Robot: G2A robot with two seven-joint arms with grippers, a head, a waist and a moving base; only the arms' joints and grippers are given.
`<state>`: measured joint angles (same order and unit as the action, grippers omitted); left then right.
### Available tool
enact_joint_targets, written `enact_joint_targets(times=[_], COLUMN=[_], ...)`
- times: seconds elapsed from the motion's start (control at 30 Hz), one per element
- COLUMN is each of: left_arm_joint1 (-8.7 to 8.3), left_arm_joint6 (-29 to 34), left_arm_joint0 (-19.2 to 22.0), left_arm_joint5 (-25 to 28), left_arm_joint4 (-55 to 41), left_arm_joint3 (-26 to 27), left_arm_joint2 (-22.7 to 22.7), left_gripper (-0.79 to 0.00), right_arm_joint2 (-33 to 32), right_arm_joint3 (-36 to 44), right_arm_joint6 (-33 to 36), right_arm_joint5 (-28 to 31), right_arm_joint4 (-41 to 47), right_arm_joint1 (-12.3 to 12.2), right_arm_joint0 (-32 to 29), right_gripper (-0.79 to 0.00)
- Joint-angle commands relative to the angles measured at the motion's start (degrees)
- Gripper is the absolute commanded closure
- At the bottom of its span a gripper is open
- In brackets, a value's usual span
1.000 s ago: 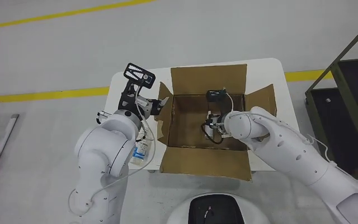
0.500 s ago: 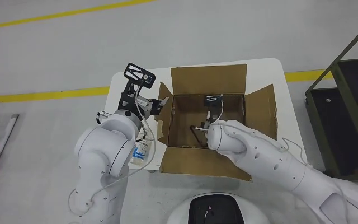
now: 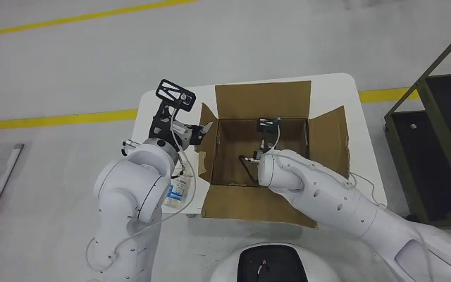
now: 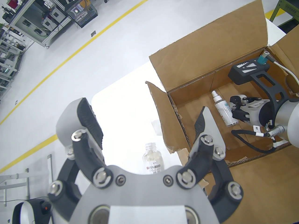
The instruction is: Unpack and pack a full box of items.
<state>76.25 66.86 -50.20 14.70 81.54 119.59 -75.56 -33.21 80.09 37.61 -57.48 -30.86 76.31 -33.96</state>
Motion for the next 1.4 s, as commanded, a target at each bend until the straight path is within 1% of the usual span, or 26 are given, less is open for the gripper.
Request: enact_joint_targets(times=[0.0,0.07,0.1,0.17,0.2,0.23,0.27,0.3,0.33,0.37,0.4,0.43,0.53,0.57,0.83,0.87,0.93,0.97,1.03,1.07,1.13,1.2,1.27,1.3,1.37], left_arm_joint1=[0.00,0.00,0.00,0.00,0.00,0.00,0.00,0.00,0.00,0.00,0.00,0.00,0.00,0.00,0.00,0.00,0.00,0.00,0.00,0.00,0.00,0.00,0.00,0.00,0.00], left_arm_joint6=[0.0,0.0,0.0,0.0,0.0,0.0,0.0,0.0,0.0,0.0,0.0,0.0,0.0,0.0,0.0,0.0,0.0,0.0,0.0,0.0,0.0,0.0,0.0,0.0,0.0], left_arm_joint0=[0.0,0.0,0.0,0.0,0.0,0.0,0.0,0.0,0.0,0.0,0.0,0.0,0.0,0.0,0.0,0.0,0.0,0.0,0.0,0.0,0.0,0.0,0.0,0.0,0.0], left_arm_joint5=[0.0,0.0,0.0,0.0,0.0,0.0,0.0,0.0,0.0,0.0,0.0,0.0,0.0,0.0,0.0,0.0,0.0,0.0,0.0,0.0,0.0,0.0,0.0,0.0,0.0], left_arm_joint4=[0.0,0.0,0.0,0.0,0.0,0.0,0.0,0.0,0.0,0.0,0.0,0.0,0.0,0.0,0.0,0.0,0.0,0.0,0.0,0.0,0.0,0.0,0.0,0.0,0.0], left_arm_joint3=[0.0,0.0,0.0,0.0,0.0,0.0,0.0,0.0,0.0,0.0,0.0,0.0,0.0,0.0,0.0,0.0,0.0,0.0,0.0,0.0,0.0,0.0,0.0,0.0,0.0], left_arm_joint2=[0.0,0.0,0.0,0.0,0.0,0.0,0.0,0.0,0.0,0.0,0.0,0.0,0.0,0.0,0.0,0.0,0.0,0.0,0.0,0.0,0.0,0.0,0.0,0.0,0.0], left_gripper=[-0.785,-0.785,-0.785,-0.785,-0.785,-0.785,-0.785,-0.785,-0.785,-0.785,-0.785,-0.785,-0.785,-0.785,-0.785,-0.785,-0.785,-0.785,-0.785,-0.785,-0.785,-0.785,-0.785,-0.785,-0.785], right_arm_joint2=[-0.2,0.1,0.5,1.5,1.9,2.1,2.3,2.7,3.0,3.1,3.1,3.2,2.8,2.8,2.6,2.7,2.6,2.7,2.9,3.0,3.1,3.3,3.4,3.5,3.5], right_arm_joint3=[0.1,0.5,0.8,0.7,0.5,0.1,-0.3,-0.9,-1.6,-2.0,-2.6,-2.9,-3.8,-4.1,-7.0,-7.5,-8.3,-8.8,-9.8,-10.2,-11.0,-12.0,-12.9,-13.6,-14.7], right_arm_joint6=[-0.6,-0.1,0.3,1.5,2.0,2.8,3.5,4.2,5.1,5.8,6.4,6.7,7.2,7.4,8.7,8.7,8.7,8.7,8.7,8.7,9.0,9.2,9.5,9.6,9.9], right_arm_joint5=[2.0,1.1,0.4,-0.5,-0.5,-0.5,-0.5,-0.5,-0.5,-0.5,-0.5,-0.5,-0.5,-0.5,-0.5,-0.5,-0.5,-0.5,-0.5,-0.5,-0.2,0.0,0.5,0.8,1.4], right_arm_joint4=[-1.0,-2.5,-3.3,-4.8,-5.4,-5.7,-6.2,-6.9,-7.5,-7.9,-8.1,-8.4,-8.9,-9.1,-10.8,-10.9,-10.7,-10.7,-10.5,-10.4,-10.1,-10.0,-9.7,-9.5,-9.2], right_arm_joint1=[-0.1,-0.1,0.0,0.2,0.4,0.6,0.9,1.1,1.3,1.6,1.8,2.0,2.6,2.8,4.1,4.2,4.6,4.8,5.2,5.4,5.8,6.3,6.8,7.0,7.4], right_arm_joint0=[-0.6,-0.6,-0.5,0.0,0.3,0.6,1.0,1.4,1.8,2.2,2.4,2.6,2.7,2.6,2.7,2.7,2.8,2.8,2.9,3.0,3.1,3.3,3.5,3.6,3.9], right_gripper=[0.000,-0.015,-0.111,-0.114,-0.142,-0.280,-0.305,-0.308,-0.342,-0.379,-0.456,-0.443,-0.459,-0.443,-0.434,-0.419,-0.416,-0.416,-0.456,-0.440,-0.443,-0.425,-0.443,-0.440,-0.419])
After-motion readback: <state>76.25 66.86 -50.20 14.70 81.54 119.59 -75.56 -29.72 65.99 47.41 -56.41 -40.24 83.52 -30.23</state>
